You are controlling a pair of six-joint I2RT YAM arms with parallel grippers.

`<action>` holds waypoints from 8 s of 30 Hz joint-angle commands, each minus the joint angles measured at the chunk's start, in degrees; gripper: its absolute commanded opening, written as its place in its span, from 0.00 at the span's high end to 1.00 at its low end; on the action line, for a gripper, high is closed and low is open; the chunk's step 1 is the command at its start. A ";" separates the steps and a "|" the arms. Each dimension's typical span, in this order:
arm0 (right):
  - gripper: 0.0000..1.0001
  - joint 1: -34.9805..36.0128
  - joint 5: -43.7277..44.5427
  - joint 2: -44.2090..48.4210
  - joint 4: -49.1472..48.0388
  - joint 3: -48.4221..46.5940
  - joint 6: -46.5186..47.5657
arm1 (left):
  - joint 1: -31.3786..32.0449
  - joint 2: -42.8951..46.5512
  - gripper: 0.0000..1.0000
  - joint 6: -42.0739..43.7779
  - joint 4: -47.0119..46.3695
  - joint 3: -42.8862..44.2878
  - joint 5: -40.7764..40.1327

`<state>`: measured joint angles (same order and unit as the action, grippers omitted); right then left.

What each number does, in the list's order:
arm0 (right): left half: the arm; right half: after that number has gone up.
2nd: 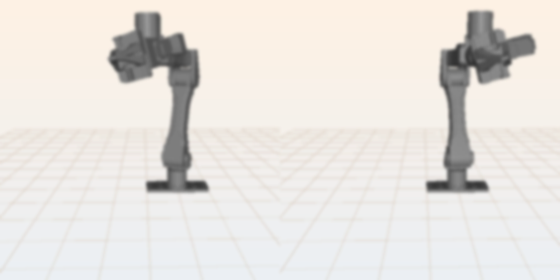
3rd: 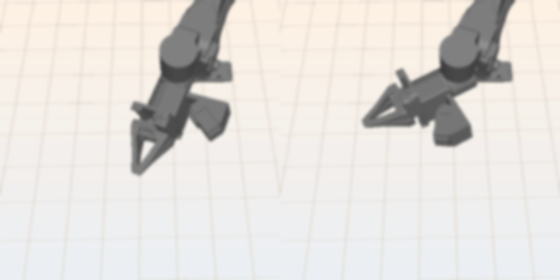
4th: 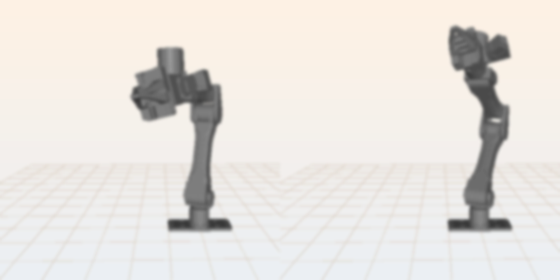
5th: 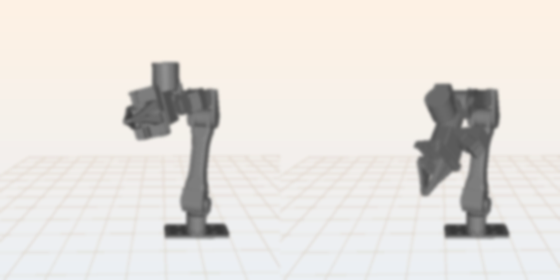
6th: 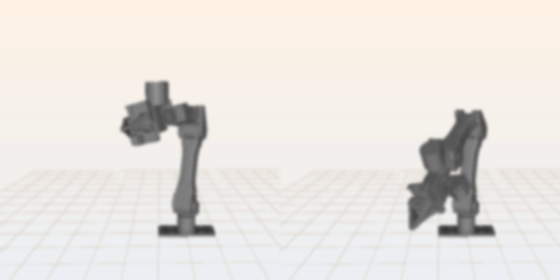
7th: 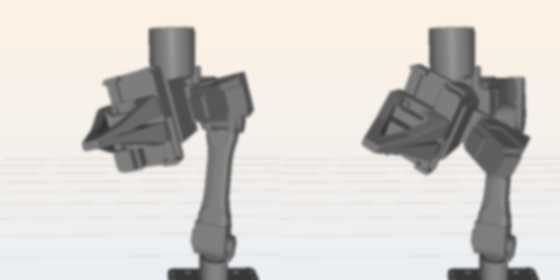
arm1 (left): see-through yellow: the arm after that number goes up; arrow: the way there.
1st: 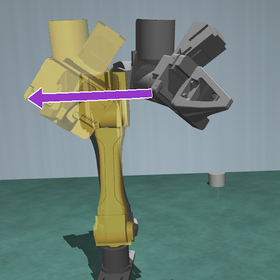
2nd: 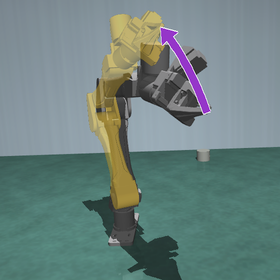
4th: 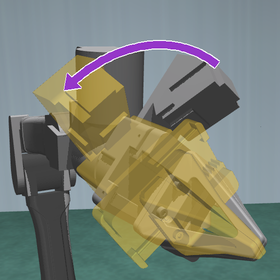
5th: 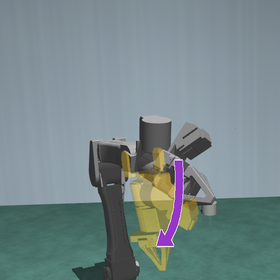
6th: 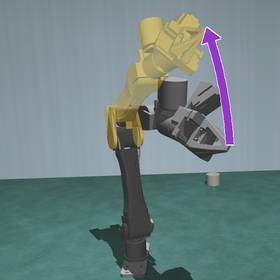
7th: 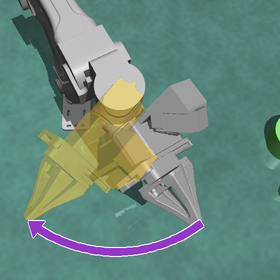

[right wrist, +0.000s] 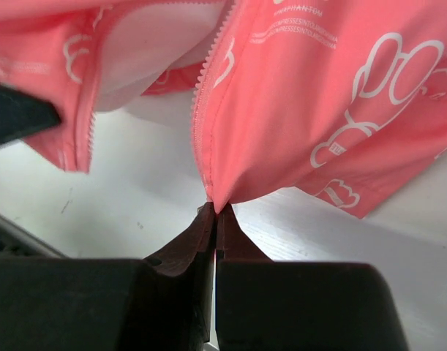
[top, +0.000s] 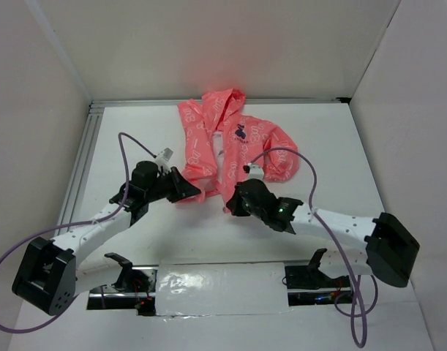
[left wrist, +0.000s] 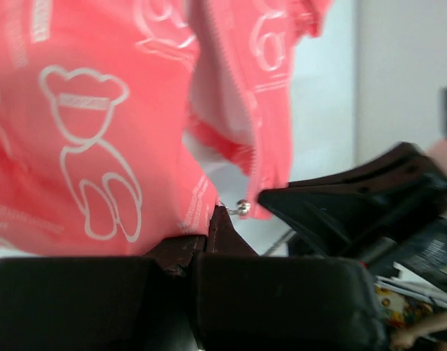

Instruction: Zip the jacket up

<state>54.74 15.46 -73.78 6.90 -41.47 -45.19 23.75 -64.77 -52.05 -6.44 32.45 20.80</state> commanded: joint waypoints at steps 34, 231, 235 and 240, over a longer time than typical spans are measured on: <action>1.00 -9.56 -23.81 15.69 -40.02 19.41 -3.58 | 3.67 3.69 1.00 -16.84 -40.66 -11.60 -1.99; 1.00 -10.62 -28.56 11.90 -48.12 17.30 -3.59 | 4.20 -1.85 1.00 -21.51 -59.57 -18.03 1.88; 1.00 -10.62 -28.56 11.90 -48.12 17.30 -3.59 | 4.20 -1.33 1.00 -21.51 -59.57 -18.56 1.88; 1.00 -10.62 -28.03 12.43 -48.12 17.30 -3.59 | 4.20 -1.32 1.00 -21.51 -59.04 -18.56 1.88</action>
<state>44.31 -13.26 -62.39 -36.91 -21.76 -49.63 27.68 -67.26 -73.78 -61.69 14.24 22.72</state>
